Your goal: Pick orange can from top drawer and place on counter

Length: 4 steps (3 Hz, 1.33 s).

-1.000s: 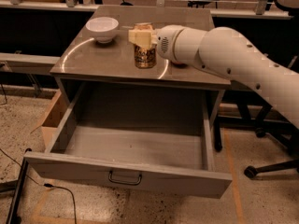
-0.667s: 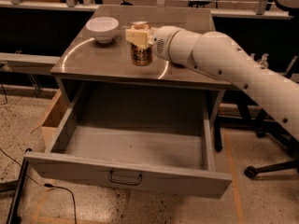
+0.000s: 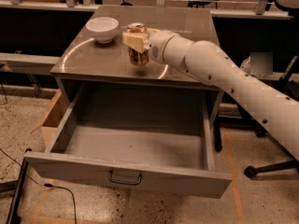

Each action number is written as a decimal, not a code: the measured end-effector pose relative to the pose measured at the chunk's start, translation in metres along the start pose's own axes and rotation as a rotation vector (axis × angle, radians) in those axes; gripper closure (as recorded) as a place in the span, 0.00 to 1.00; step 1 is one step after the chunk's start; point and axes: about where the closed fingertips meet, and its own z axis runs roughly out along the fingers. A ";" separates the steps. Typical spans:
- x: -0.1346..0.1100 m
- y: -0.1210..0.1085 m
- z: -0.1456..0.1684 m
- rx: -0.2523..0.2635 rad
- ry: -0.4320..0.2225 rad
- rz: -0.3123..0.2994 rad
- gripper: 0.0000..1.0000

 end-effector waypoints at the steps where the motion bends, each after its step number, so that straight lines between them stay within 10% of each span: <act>1: 0.006 -0.002 0.007 -0.006 -0.047 -0.030 0.84; 4: 0.020 0.002 0.011 -0.031 -0.110 -0.061 0.14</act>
Offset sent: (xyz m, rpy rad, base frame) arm 0.0106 0.0056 -0.0195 0.0413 -0.1325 0.0091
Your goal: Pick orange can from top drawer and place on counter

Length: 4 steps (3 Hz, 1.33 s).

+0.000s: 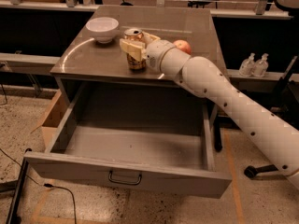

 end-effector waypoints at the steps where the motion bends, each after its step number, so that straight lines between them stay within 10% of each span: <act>1: 0.003 0.001 -0.008 0.016 0.007 -0.003 0.00; 4: -0.012 -0.005 -0.105 0.214 0.103 -0.030 0.00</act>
Offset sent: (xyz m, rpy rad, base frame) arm -0.0360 -0.0331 -0.0061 -0.0327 0.0322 -0.0953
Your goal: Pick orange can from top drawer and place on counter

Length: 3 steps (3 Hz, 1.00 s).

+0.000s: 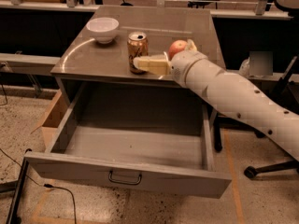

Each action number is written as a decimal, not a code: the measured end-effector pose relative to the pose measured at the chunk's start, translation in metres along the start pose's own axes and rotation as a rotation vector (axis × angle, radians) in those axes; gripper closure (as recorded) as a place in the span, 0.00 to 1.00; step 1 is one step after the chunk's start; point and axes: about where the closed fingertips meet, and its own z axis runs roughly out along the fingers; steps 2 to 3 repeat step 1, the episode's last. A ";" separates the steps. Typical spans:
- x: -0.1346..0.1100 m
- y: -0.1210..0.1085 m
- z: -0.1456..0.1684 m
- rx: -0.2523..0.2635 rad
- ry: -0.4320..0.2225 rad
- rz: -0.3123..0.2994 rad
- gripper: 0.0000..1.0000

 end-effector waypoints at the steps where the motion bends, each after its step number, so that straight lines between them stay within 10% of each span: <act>1: -0.011 -0.013 -0.044 0.128 0.028 0.001 0.00; 3: -0.011 -0.013 -0.044 0.128 0.028 0.001 0.00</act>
Offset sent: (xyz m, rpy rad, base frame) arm 0.0000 0.0000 0.0000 0.0000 0.0000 0.0000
